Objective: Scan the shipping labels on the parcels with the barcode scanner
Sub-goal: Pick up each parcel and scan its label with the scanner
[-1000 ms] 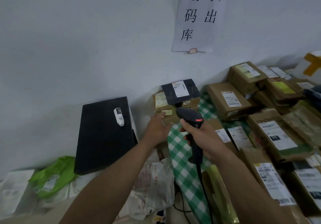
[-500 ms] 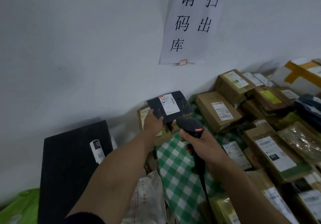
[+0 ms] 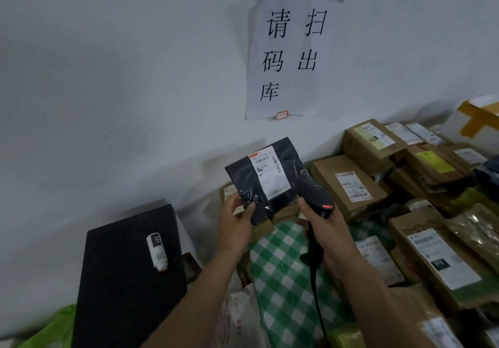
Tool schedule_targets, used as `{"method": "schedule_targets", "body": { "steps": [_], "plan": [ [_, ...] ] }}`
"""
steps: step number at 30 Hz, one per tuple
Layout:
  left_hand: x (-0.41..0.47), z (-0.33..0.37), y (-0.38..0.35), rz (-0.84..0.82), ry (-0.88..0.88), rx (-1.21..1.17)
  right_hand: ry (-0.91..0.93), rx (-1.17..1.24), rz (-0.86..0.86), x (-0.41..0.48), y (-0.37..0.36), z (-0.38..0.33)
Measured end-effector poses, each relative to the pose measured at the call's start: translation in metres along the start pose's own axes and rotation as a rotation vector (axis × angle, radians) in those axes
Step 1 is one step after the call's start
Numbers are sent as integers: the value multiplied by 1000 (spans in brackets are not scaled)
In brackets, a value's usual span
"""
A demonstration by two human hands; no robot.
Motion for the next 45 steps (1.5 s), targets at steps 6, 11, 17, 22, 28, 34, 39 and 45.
{"method": "schedule_targets", "body": {
  "steps": [6, 11, 17, 22, 28, 34, 39, 45],
  "plan": [
    [-44, 5, -1, -54, -13, -197, 47, 73, -46, -14, 4, -17],
    [-58, 5, 6, 14, 6, -213, 38, 38, -64, -29, 9, -14],
    [-61, 16, 29, 231, -52, -196, 89, -114, -109, -36, 8, -19],
    [-58, 22, 37, 239, -150, 22, 131, -306, -210, -33, -1, -24],
    [-49, 22, 31, 208, -167, 111, 97, -367, -375, -42, -26, -24],
    [-46, 15, 32, 205, -176, 146, 78, -398, -393, -39, -30, -23],
    [-43, 11, 30, 184, -176, 126, 29, -370, -401, -38, -28, -21],
    [-40, 2, 31, 177, -148, 130, 1, -363, -404, -35, -28, -20]
  ]
}}
Point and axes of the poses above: each hand's wrist, its own x-axis towards the middle knuckle, its own y-axis out of the back of the hand, z = x × y, the point moved 6 cm from there along x, towards the middle knuckle, and after that the axes turned 9 degrees about -z, right-handed, at the moved point
